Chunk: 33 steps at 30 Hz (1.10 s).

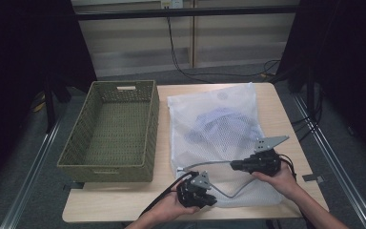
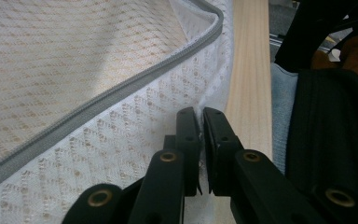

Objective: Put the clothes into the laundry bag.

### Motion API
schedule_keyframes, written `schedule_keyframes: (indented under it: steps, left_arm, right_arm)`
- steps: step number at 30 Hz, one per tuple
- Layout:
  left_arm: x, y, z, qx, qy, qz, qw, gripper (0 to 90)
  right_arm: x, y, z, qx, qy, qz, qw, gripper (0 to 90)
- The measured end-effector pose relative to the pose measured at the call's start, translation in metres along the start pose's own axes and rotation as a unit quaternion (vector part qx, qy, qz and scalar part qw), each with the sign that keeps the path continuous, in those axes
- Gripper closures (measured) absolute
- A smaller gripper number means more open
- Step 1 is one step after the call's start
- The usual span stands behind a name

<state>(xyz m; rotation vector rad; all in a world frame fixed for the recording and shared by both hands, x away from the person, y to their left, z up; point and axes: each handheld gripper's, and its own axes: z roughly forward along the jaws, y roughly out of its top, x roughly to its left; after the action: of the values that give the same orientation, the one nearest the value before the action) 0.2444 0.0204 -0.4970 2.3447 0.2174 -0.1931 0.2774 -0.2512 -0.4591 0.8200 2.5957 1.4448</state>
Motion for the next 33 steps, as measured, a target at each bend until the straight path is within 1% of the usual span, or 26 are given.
schedule_keyframes:
  steps: [6, 7, 9, 13, 14, 15, 16, 17, 18, 19, 20, 21, 22, 23, 24, 25, 26, 27, 28, 29, 30, 31, 32, 33]
  left_arm:
    - [0.0, 0.0, 0.0, 0.0, -0.001, 0.0, 1.0, 85.3]
    - [0.0, 0.0, 0.0, 0.002, 0.001, 0.0, 1.0, 85.2]
    - [0.0, 0.0, 0.001, -0.004, 0.0, -0.002, 1.0, 85.3]
    - [0.0, 0.0, 0.0, 0.002, -0.001, -0.001, 1.0, 84.4]
    - [0.001, 0.001, -0.002, 0.015, -0.002, -0.005, 0.9999, 83.8]
    - [0.002, 0.0, -0.002, 0.011, -0.001, -0.009, 0.9999, 83.7]
    - [0.003, 0.0, -0.002, 0.011, -0.006, -0.01, 0.9999, 83.7]
    - [0.003, 0.0, -0.002, 0.014, -0.006, -0.009, 0.9998, 83.7]
    - [0.004, 0.0, -0.002, 0.012, -0.014, -0.011, 0.9998, 83.0]
    - [0.003, 0.0, -0.002, 0.011, -0.01, -0.024, 0.9996, 81.6]
    - [0.004, -0.001, 0.0, -0.006, -0.022, -0.031, 0.9993, 79.8]
    - [0.003, 0.0, -0.003, 0.015, -0.012, -0.019, 0.9996, 78.2]
    - [0.002, 0.0, -0.003, 0.011, -0.014, -0.022, 0.9996, 76.3]
    - [0.0, 0.001, -0.004, 0.014, -0.001, -0.022, 0.9997, 72.9]
    - [0.0, 0.001, -0.004, -0.001, -0.01, -0.028, 0.9996, 70.6]
    - [0.0, 0.001, -0.006, -0.002, -0.006, -0.026, 0.9996, 70.1]
    - [0.001, 0.002, -0.01, 0.005, 0.004, -0.022, 0.9998, 68.9]
    - [0.002, 0.003, -0.014, -0.004, 0.003, -0.025, 0.9997, 66.9]
    - [0.002, 0.003, -0.018, -0.014, 0.01, -0.028, 0.9995, 66.2]
    - [0.004, 0.003, -0.022, -0.023, 0.014, -0.026, 0.9993, 66.0]
    - [0.004, 0.003, -0.027, -0.029, 0.018, -0.035, 0.9988, 65.8]
    - [0.005, 0.002, -0.03, -0.046, 0.023, -0.043, 0.9978, 65.6]
    - [0.006, 0.002, -0.036, -0.049, 0.024, -0.044, 0.9976, 66.2]
    - [0.007, 0.001, -0.042, -0.054, 0.026, -0.047, 0.9971, 67.8]
  right_arm:
    - [-0.004, -0.007, 0.006, 0.018, 0.0, 0.009, 0.9998, 88.3]
    - [-0.005, -0.008, 0.007, 0.023, -0.002, 0.012, 0.9997, 88.3]
    - [-0.007, -0.011, 0.011, 0.035, -0.002, 0.012, 0.9993, 88.3]
    - [-0.013, -0.016, 0.015, 0.053, -0.002, 0.016, 0.9985, 88.1]
    - [-0.015, -0.017, 0.016, 0.057, -0.004, 0.017, 0.9982, 88.0]
    - [-0.015, -0.019, 0.018, 0.059, -0.003, 0.02, 0.998, 87.9]
    - [-0.016, -0.02, 0.019, 0.066, -0.004, 0.02, 0.9976, 87.5]
    - [-0.016, -0.021, 0.021, 0.068, -0.002, 0.021, 0.9975, 87.1]
    - [-0.016, -0.021, 0.022, 0.076, -0.004, 0.023, 0.9969, 86.0]
    - [-0.016, -0.022, 0.024, 0.083, -0.004, 0.023, 0.9963, 84.4]
    - [-0.016, -0.022, 0.026, 0.085, 0.0, 0.023, 0.9961, 82.1]
    - [-0.016, -0.023, 0.026, 0.09, 0.0, 0.025, 0.9956, 79.1]
    - [-0.016, -0.023, 0.026, 0.087, 0.004, 0.023, 0.9959, 75.2]
    - [-0.015, -0.022, 0.025, 0.081, 0.009, 0.026, 0.9963, 70.3]
    - [-0.015, -0.02, 0.021, 0.07, 0.01, 0.028, 0.9971, 67.9]
    - [-0.014, -0.019, 0.016, 0.058, 0.01, 0.031, 0.9978, 66.0]
    - [-0.014, -0.018, 0.012, 0.05, 0.008, 0.033, 0.9982, 63.8]
    - [-0.014, -0.017, 0.006, 0.037, 0.007, 0.035, 0.9987, 62.0]
    - [-0.014, -0.016, 0.001, 0.025, 0.005, 0.038, 0.999, 61.4]
    - [-0.013, -0.016, -0.004, 0.016, -0.001, 0.042, 0.999, 61.2]
    - [-0.013, -0.017, -0.01, 0.007, -0.006, 0.042, 0.9991, 61.0]
    - [-0.013, -0.019, -0.015, -0.003, -0.013, 0.044, 0.999, 61.4]
    - [-0.013, -0.021, -0.021, -0.012, -0.02, 0.045, 0.9987, 64.9]
    - [-0.012, -0.023, -0.028, -0.02, -0.021, 0.045, 0.9986, 70.1]
